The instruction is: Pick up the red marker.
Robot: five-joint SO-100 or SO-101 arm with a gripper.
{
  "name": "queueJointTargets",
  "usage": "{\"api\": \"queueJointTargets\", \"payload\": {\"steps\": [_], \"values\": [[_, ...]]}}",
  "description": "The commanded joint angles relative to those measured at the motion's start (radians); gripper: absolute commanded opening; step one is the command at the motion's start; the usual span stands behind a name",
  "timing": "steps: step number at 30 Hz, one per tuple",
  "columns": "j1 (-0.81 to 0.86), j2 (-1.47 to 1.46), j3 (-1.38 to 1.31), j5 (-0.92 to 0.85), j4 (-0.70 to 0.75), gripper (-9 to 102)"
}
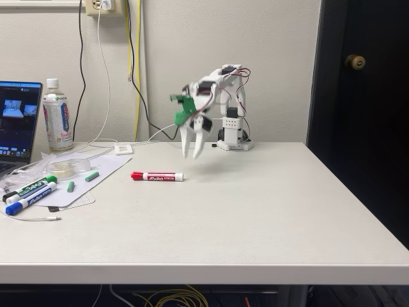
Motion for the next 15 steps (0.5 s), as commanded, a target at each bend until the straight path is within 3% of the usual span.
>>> {"api": "queueJointTargets", "payload": {"steps": [1,7,15], "values": [[0.029,0.037,-0.195,-0.021,0.143,16],[0.112,0.017,-0.331,-0.141,0.241,16],[0.19,-0.291,-0.824,-0.206,0.491,16]]}}
